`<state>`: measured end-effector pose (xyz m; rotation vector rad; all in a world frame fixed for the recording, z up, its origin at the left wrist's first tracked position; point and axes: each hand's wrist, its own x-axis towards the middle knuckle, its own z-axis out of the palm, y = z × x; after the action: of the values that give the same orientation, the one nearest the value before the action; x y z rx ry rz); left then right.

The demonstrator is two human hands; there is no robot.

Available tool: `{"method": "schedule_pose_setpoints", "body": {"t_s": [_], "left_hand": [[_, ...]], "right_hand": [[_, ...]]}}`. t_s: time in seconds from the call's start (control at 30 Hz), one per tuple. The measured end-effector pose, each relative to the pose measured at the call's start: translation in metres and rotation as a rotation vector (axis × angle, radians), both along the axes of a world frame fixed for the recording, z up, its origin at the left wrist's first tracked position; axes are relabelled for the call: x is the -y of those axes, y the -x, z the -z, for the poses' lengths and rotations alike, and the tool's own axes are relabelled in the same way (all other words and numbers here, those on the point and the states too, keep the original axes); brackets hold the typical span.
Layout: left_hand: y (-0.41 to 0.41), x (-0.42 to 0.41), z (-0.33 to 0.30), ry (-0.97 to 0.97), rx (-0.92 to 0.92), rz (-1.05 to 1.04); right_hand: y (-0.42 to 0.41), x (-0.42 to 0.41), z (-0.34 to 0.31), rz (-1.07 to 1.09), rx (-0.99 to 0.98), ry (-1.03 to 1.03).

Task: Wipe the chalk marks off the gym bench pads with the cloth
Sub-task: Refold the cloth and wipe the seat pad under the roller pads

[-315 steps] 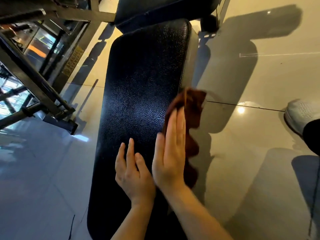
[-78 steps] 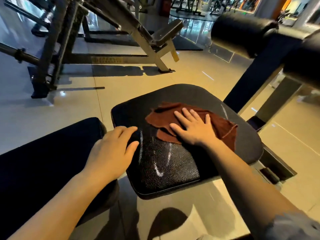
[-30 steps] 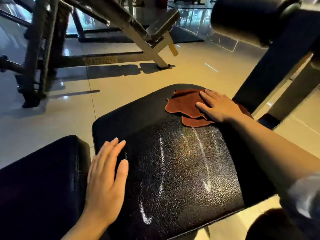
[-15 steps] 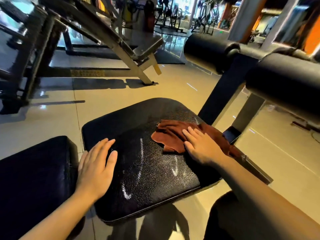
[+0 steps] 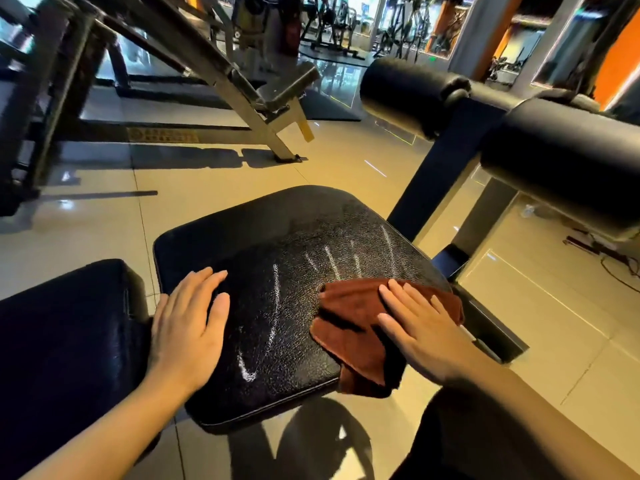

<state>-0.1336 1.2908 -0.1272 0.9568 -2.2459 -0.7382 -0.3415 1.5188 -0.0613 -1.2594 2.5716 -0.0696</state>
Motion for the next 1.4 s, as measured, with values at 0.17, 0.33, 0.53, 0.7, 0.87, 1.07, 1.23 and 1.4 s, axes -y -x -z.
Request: {"method": "schedule_pose_setpoints", "body": {"t_s": [0.17,0.33,0.53,0.7,0.87,1.07,1.23,1.4], "left_hand": [[0.001,-0.003,-0.002,-0.012,-0.031,-0.040],[0.001,-0.004,-0.001,0.024,-0.061,-0.054],[0.003,-0.003,0.000,0.013,-0.071,-0.071],[0.005,-0.005,-0.003,-0.016,-0.033,-0.096],[0.004,-0.006,-0.007,-0.147,-0.132,-0.109],[-0.002,-0.006,-0.012,-0.241,-0.262,-0.098],[-0.017,0.008,-0.024,-0.313,-0.289,-0.148],[-0.016,0.006,-0.027,-0.427,-0.192,-0.154]], "right_hand": [[0.051,0.043,0.012,-0.109,-0.113,-0.006],[0.102,0.097,0.014,-0.084,-0.214,0.038],[0.146,0.135,0.013,-0.052,-0.189,0.051],[0.111,0.137,0.019,0.054,-0.264,0.072],[0.038,0.144,0.022,-0.028,-0.188,0.016],[-0.087,0.161,0.030,-0.326,-0.097,0.072],[-0.112,0.158,0.030,-0.371,-0.085,0.064],[-0.046,0.144,0.019,-0.129,-0.083,0.049]]}}
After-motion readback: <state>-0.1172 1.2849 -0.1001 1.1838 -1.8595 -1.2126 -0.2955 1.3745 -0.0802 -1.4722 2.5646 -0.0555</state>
